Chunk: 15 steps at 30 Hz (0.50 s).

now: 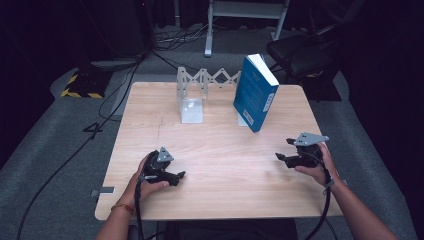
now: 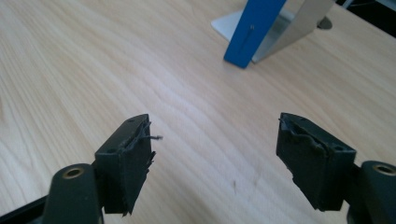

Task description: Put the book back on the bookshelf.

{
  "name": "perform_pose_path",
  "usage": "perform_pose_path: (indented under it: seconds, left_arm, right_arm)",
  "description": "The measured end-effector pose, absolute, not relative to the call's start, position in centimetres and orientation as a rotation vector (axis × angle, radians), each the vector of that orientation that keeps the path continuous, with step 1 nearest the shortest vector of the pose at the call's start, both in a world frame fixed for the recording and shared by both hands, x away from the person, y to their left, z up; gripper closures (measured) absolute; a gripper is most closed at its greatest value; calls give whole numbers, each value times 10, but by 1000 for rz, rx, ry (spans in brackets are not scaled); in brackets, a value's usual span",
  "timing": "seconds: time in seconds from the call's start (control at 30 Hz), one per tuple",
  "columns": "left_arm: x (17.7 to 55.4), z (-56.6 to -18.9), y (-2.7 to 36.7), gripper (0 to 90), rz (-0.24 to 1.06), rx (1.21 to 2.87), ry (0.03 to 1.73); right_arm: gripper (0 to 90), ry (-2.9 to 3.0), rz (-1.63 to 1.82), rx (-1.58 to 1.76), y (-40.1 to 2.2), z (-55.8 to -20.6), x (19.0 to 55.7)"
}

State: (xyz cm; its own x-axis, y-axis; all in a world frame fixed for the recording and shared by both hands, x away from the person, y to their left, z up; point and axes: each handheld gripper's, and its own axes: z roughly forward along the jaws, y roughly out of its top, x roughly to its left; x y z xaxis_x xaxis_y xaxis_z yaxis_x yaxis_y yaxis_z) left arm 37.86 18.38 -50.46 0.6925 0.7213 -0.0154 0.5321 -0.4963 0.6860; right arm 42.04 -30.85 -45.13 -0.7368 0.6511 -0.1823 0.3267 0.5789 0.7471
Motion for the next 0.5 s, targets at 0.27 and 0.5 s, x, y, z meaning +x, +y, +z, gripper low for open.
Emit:
perform_pose_path:
  seconds: [0.27,0.5]
  left_arm:
    - [379,-505,184,118,359,2220,954]
    - [379,-505,184,118,359,2220,955]
  right_arm:
    - [269,2432,898,778,-336,-474,405]
    - [259,2443,959,886,-367,-491,392]
